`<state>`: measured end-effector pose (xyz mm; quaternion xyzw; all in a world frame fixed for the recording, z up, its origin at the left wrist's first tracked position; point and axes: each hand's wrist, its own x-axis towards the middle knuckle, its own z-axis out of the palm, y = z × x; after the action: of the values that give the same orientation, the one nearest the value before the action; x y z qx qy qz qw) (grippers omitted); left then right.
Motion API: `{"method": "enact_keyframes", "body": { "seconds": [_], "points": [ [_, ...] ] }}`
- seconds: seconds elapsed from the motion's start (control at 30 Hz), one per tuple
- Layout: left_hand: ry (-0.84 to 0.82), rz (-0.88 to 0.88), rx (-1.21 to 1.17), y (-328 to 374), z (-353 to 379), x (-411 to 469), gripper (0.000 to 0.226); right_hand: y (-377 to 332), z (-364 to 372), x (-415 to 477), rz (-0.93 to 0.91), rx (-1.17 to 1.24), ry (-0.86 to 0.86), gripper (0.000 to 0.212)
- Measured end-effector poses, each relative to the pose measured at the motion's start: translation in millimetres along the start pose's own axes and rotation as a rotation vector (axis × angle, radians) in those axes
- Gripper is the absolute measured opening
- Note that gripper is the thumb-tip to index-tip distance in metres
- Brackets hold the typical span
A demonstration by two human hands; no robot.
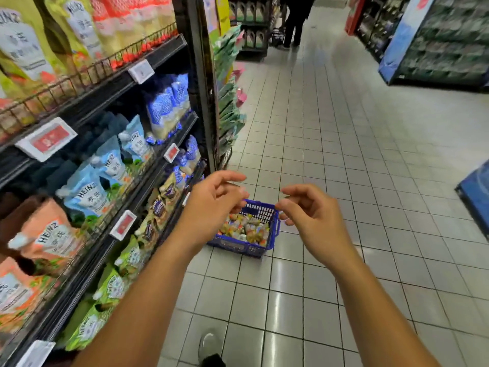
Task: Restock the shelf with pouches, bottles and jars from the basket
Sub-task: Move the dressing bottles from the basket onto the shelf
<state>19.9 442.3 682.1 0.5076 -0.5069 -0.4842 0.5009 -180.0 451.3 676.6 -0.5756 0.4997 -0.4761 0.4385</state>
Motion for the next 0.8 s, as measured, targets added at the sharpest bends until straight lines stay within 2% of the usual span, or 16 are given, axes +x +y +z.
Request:
{"method": "enact_keyframes", "body": {
  "seconds": [0.37,0.8],
  "points": [
    [-0.093,-0.106,0.006,-36,4,132,0.021,45,6,112,0.104,-0.001,0.091,0.014],
    [-0.154,-0.228,0.026,-82,-36,287,0.021,91,45,245,0.263,-0.014,0.169,0.013]
  ]
}}
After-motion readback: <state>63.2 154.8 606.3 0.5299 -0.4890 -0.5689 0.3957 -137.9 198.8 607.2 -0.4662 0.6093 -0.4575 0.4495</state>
